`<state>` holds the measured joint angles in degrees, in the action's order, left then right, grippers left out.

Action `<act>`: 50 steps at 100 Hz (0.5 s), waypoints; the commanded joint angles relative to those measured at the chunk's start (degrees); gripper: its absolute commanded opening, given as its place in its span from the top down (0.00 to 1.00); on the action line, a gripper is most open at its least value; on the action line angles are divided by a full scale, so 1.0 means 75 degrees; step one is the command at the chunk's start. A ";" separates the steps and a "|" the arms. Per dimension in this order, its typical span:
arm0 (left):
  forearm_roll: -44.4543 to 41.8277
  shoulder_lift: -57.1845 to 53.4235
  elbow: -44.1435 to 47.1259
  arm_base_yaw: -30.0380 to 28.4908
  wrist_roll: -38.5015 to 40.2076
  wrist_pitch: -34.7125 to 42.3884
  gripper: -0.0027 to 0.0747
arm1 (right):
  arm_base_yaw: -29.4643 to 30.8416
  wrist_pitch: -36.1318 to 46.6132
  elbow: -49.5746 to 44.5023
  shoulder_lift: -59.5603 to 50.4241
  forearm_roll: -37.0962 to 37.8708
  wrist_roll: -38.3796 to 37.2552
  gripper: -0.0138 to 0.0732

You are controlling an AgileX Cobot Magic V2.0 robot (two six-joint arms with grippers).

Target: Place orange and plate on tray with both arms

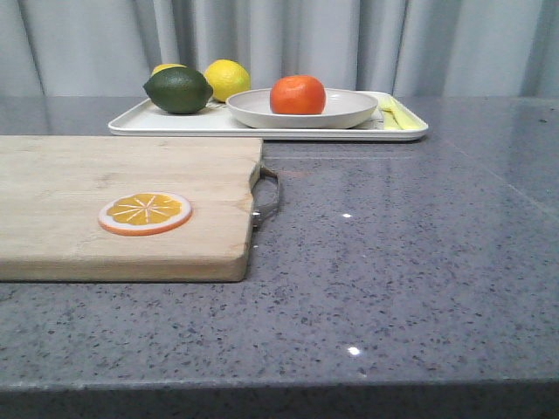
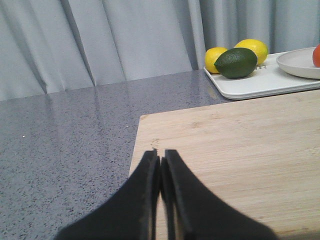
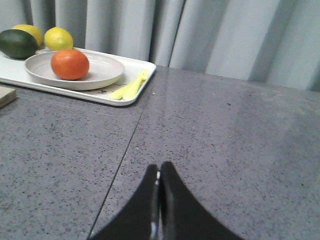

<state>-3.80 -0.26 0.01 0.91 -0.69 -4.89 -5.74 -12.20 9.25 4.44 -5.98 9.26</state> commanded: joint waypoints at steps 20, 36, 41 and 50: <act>0.0012 -0.0253 0.0076 -0.0015 0.0091 0.0652 0.99 | 0.0034 0.0767 -0.0524 -0.0720 0.1276 -0.1389 0.92; 0.0012 -0.0253 0.0076 -0.0015 0.0091 0.0652 0.99 | 0.0034 0.1010 -0.0975 -0.0771 0.1276 -0.1389 0.92; 0.0012 -0.0253 0.0076 -0.0015 0.0091 0.0652 0.99 | 0.0034 0.1197 -0.1135 -0.0771 0.1276 -0.1391 0.92; 0.0012 -0.0253 0.0076 -0.0015 0.0091 0.0652 0.99 | 0.0034 0.1356 -0.1279 -0.0771 0.1261 -0.1398 0.92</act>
<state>-3.80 -0.26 0.01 0.91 -0.69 -4.89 -5.74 -8.12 -1.04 -0.61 2.86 -0.71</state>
